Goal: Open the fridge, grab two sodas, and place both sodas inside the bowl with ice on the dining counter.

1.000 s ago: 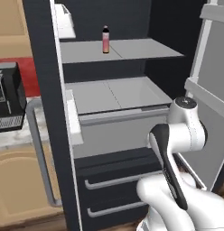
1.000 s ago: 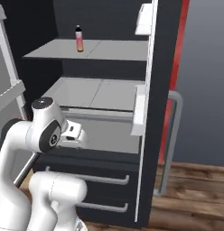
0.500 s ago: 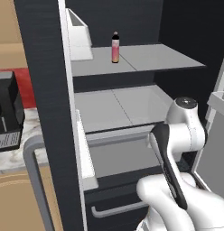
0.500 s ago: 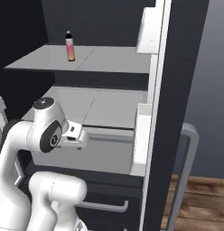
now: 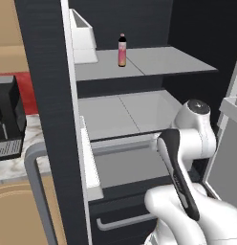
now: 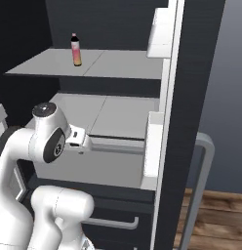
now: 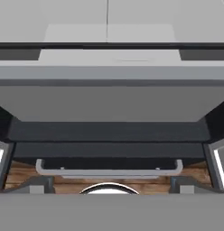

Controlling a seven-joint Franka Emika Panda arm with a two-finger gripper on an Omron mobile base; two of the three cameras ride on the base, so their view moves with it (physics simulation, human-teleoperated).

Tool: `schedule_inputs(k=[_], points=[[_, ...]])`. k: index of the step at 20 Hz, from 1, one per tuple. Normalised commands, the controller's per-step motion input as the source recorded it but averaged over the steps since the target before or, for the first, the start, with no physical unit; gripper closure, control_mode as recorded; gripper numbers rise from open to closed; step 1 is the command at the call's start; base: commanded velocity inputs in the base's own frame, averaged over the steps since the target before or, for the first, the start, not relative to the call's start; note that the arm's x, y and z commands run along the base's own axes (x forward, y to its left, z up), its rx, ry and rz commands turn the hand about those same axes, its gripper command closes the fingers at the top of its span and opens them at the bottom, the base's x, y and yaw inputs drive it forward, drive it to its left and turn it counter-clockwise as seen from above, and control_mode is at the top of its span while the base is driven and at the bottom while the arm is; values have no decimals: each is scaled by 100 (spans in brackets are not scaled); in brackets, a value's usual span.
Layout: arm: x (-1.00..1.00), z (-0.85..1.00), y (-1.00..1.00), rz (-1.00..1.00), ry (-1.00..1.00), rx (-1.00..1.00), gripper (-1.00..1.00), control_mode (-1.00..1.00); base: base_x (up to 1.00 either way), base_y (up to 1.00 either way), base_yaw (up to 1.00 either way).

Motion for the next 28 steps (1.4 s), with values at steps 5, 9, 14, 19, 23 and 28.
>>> schedule_inputs(k=[5,9,14,19,23,28], points=[[19,71,36,11,-35,11,-100,-100,0,0,0],[17,81,15,9,-39,11,-100,-100,0,0,0],[18,81,13,3,-38,9,-100,-100,0,0,0],[19,62,29,0,-33,4,-100,-100,0,0,0],[12,52,24,0,-24,0,-100,-100,0,0,0],[16,58,3,0,-20,0,-100,-100,0,0,0]])
